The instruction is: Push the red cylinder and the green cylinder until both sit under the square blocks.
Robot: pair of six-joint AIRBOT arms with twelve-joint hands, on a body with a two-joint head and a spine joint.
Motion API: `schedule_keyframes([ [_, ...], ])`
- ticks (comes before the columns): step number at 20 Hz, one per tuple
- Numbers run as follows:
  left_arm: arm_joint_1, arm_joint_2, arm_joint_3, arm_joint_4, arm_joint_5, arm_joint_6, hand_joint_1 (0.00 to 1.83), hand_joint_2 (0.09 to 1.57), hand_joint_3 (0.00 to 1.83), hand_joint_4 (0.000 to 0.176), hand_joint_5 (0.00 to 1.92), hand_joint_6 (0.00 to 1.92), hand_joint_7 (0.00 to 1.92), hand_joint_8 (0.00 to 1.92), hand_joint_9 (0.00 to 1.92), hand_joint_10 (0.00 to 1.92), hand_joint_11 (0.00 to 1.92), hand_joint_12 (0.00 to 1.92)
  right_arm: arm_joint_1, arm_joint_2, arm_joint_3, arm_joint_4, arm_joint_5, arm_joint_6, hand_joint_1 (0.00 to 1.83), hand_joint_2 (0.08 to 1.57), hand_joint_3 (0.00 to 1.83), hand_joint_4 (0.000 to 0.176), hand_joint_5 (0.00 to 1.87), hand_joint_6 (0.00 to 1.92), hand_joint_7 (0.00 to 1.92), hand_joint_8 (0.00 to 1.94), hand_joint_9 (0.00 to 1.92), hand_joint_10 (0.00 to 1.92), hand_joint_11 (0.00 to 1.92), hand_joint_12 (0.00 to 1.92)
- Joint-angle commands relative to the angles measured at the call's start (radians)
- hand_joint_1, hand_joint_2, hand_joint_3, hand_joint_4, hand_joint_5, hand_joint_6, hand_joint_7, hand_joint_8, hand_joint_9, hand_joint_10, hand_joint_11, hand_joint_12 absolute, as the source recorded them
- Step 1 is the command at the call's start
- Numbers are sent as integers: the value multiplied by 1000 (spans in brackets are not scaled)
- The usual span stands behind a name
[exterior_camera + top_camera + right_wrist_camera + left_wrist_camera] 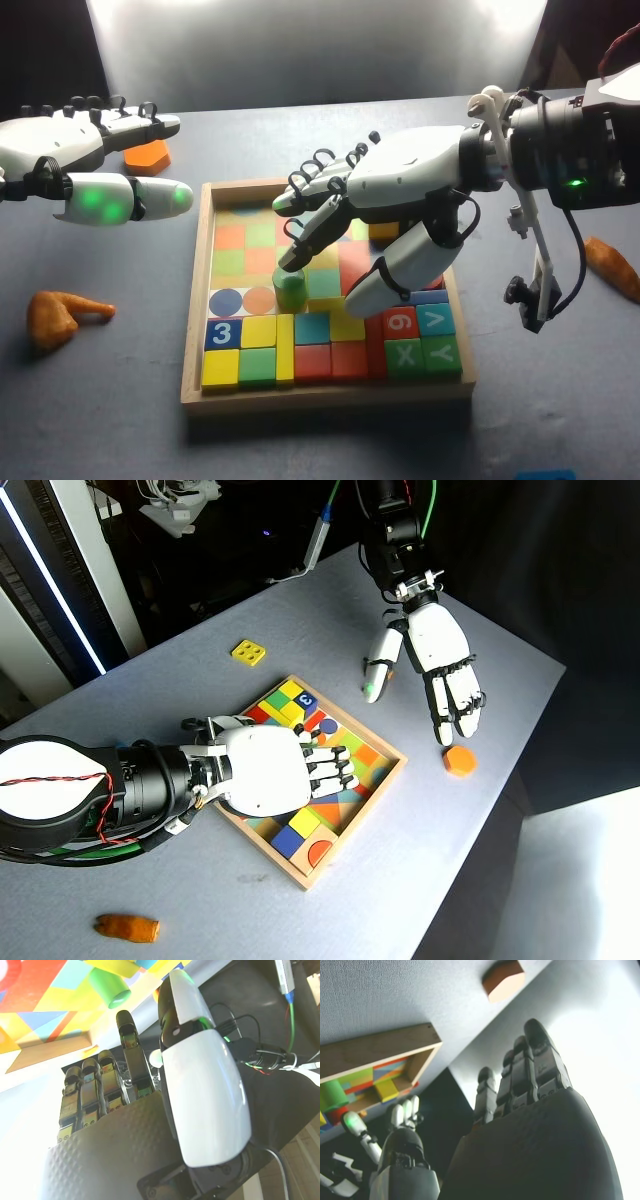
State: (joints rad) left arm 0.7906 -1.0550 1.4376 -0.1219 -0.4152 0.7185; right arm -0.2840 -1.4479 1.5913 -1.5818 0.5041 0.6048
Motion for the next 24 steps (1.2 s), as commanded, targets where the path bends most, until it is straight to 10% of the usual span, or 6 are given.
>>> schedule_keyframes([
  [1,-7,7,4,-14,-108,-1,14,1082,0,176,58,0,0,0,84,1,0,598,9,4,-3,55,25,4,458,1108,0,172,489,2,0,0,0,0,20,40],
  [11,-9,4,8,-14,-104,0,87,1030,0,176,71,1,0,0,2,0,0,222,12,-3,-3,56,17,-7,447,1110,1,174,478,0,0,0,0,0,0,19],
  [15,-12,4,8,-14,-103,1,107,1047,1,176,71,2,0,0,9,2,0,355,12,-8,-3,63,17,-12,456,1115,2,173,474,3,0,0,0,0,14,27],
  [19,-12,4,8,-14,-102,1,117,1087,0,176,71,1,0,0,79,6,0,941,5,-10,-3,71,16,-15,460,1115,1,176,474,1,0,0,0,0,1,28],
  [22,-13,3,8,-14,-102,1,131,1196,7,176,79,3,0,0,30,14,0,544,-1,-11,-3,71,16,-15,466,1119,1,174,481,2,0,0,0,0,13,8],
  [24,-13,3,8,-14,-101,1,192,1309,10,176,80,1,0,0,63,11,0,633,-5,-11,-3,71,16,-15,483,1112,0,171,492,5,0,0,0,0,23,14],
])
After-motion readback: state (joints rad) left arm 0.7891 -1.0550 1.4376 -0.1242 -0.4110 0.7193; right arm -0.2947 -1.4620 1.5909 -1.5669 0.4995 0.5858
